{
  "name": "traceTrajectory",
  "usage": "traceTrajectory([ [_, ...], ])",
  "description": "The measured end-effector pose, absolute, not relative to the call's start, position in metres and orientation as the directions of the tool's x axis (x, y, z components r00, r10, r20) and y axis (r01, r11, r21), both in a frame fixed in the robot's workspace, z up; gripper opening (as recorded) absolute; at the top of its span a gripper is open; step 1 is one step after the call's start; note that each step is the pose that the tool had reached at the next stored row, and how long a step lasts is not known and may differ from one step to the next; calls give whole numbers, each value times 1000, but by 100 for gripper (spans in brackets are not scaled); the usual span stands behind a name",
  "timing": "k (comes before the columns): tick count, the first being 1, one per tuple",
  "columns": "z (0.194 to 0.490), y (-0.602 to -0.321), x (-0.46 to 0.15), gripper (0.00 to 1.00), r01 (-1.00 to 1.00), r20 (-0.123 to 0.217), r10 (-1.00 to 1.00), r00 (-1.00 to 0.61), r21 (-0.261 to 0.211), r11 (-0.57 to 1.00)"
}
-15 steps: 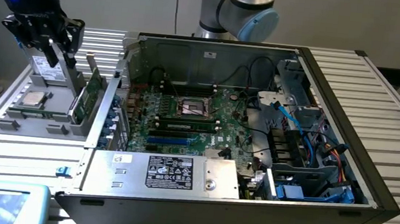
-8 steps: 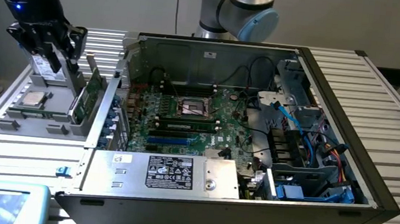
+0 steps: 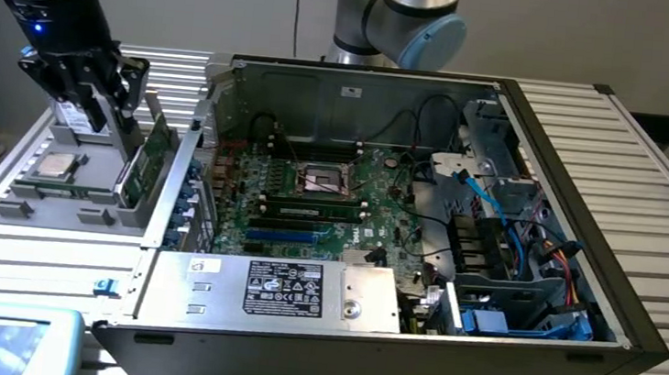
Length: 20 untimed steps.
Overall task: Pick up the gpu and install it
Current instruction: 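Pick up the gpu and move the gpu toward the slot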
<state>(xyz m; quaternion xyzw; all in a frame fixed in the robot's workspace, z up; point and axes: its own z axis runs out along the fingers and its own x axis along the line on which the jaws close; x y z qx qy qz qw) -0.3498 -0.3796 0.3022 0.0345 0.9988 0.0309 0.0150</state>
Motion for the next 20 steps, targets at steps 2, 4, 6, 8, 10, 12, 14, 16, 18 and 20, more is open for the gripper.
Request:
traceTrajectory([
  [2, 299, -380, -349, 44, 68, -28, 70, -997, 63, 996],
  [4, 295, -380, -348, 44, 68, -29, 70, -997, 63, 996],
  [6, 291, -381, -347, 44, 68, -30, 70, -997, 63, 996],
  [8, 288, -382, -345, 44, 68, -32, 70, -997, 63, 996],
  [10, 286, -383, -344, 44, 68, -34, 70, -997, 64, 996],
  [12, 283, -384, -344, 44, 68, -36, 70, -997, 66, 996],
  [14, 280, -384, -343, 44, 67, -38, 70, -997, 67, 995],
  [16, 278, -385, -343, 44, 67, -40, 70, -997, 68, 995],
  [18, 276, -385, -342, 44, 67, -42, 70, -997, 72, 995],
  [20, 275, -385, -342, 44, 67, -42, 70, -997, 80, 995],
])
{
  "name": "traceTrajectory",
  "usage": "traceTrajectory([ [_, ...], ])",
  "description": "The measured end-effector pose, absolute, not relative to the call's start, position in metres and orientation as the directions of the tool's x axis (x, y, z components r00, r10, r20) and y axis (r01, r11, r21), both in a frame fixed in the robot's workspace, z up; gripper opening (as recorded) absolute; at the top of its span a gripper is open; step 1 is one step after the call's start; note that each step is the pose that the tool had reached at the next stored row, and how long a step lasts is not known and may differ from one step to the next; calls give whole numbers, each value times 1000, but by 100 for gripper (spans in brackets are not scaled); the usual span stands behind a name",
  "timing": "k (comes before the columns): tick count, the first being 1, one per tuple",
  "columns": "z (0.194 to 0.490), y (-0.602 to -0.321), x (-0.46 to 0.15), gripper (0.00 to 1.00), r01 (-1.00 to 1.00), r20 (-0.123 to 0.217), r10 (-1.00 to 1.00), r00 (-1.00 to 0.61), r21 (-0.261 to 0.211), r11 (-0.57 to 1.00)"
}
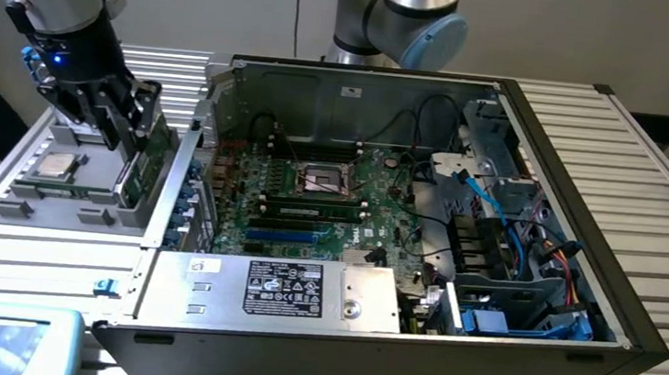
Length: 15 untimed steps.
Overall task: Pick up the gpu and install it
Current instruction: 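Pick up the gpu and move the gpu toward the slot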
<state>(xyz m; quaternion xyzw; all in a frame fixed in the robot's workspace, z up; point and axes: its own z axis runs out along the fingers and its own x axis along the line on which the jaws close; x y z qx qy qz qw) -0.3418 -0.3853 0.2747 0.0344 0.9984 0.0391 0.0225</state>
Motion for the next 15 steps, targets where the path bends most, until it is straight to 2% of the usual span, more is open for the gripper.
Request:
traceTrajectory([
  [15, 249, -386, -342, 44, 65, -44, 70, -997, 103, 993],
])
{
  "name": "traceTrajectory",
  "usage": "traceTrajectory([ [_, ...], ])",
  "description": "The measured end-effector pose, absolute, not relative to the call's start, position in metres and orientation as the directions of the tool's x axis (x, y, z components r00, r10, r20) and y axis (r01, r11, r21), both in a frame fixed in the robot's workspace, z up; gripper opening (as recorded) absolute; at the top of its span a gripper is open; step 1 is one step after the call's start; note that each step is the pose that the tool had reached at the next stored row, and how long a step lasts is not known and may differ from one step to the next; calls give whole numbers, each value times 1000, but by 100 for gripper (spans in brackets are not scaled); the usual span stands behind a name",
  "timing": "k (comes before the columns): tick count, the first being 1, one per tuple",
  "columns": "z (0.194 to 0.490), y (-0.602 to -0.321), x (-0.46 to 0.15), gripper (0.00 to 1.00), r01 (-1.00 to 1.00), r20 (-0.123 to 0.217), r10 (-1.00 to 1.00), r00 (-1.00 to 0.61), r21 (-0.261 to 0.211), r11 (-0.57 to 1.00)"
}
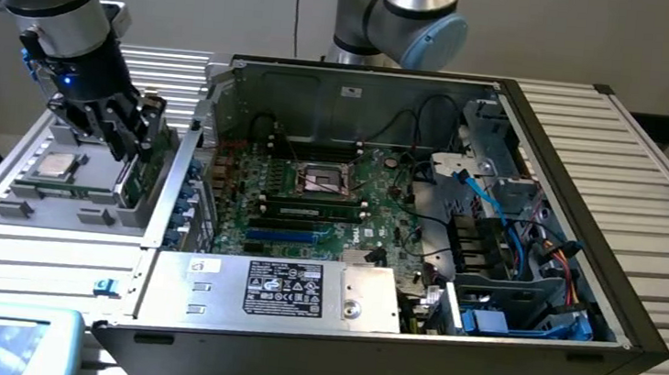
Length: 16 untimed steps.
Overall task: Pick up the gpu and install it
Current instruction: 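Pick up the gpu and move the gpu toward the slot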
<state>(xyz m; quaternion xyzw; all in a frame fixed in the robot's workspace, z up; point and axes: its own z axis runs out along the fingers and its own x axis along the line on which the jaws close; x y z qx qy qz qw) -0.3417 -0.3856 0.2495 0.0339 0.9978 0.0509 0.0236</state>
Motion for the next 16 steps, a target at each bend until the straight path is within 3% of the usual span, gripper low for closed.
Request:
traceTrajectory([
  [16, 229, -386, -342, 44, 64, -53, 70, -996, 109, 992],
])
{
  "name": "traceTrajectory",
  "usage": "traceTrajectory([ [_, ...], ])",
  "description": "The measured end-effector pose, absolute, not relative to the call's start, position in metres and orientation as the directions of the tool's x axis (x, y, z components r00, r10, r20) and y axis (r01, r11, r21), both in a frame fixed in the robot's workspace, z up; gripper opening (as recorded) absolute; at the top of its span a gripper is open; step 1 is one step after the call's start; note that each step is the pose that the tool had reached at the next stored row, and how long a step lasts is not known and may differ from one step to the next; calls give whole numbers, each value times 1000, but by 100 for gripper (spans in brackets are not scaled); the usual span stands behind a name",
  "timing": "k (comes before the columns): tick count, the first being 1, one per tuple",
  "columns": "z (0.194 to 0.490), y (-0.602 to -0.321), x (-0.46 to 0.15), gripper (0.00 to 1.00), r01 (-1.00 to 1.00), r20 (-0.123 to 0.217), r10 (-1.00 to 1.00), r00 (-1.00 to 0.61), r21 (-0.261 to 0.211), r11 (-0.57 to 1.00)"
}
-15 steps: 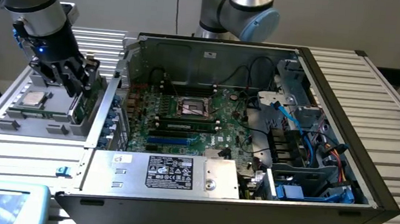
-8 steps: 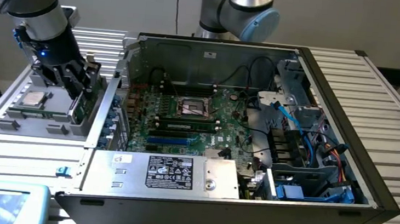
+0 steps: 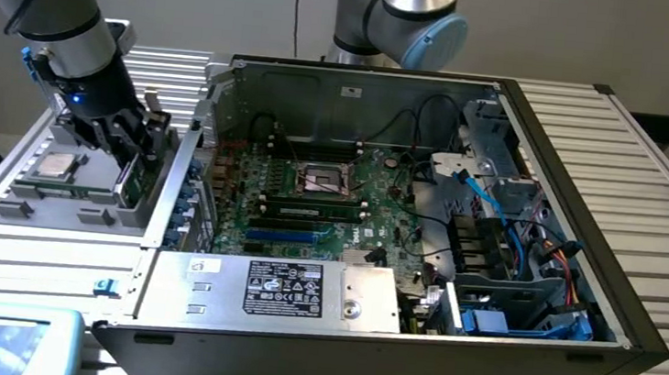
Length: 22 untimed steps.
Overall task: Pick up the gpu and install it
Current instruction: 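Pick up the gpu and move the gpu toward the slot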
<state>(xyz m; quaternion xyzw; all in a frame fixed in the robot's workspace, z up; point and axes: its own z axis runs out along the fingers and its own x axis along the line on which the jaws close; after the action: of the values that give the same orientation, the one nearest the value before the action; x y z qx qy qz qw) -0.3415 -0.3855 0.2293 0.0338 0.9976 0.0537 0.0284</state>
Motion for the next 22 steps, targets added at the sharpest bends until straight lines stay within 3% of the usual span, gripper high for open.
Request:
traceTrajectory([
  [22, 221, -383, -340, 44, 64, -53, 70, -996, 110, 992],
])
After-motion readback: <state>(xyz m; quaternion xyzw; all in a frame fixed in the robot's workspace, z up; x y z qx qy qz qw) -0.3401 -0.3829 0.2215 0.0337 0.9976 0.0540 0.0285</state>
